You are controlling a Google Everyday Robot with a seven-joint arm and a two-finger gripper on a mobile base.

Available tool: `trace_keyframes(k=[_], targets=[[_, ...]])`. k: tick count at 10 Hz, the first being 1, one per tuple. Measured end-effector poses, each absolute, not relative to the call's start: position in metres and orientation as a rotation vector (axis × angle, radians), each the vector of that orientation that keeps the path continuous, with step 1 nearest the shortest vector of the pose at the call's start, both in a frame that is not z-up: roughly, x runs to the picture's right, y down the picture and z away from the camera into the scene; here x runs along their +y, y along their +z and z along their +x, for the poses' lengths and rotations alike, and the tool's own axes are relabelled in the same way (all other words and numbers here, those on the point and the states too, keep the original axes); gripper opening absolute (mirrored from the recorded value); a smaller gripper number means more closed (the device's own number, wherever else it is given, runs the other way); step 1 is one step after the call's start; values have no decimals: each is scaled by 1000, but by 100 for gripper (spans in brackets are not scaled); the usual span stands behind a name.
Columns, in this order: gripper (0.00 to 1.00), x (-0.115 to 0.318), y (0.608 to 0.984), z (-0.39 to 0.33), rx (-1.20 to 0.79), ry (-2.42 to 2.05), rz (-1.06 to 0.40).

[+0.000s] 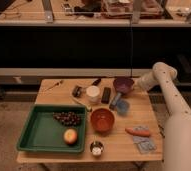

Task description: Stack bowls on top of each other

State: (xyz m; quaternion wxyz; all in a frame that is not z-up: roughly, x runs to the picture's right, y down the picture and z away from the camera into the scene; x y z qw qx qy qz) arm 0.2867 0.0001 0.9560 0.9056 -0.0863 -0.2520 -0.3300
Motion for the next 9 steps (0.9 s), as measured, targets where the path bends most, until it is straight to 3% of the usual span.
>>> trace_keyframes(k=[3,5,9], targets=[[0,-27,906,286,-523,-690,-92],[0,-36,843,284,-538,-737,-25],[0,11,768,275,-601,-844,17]])
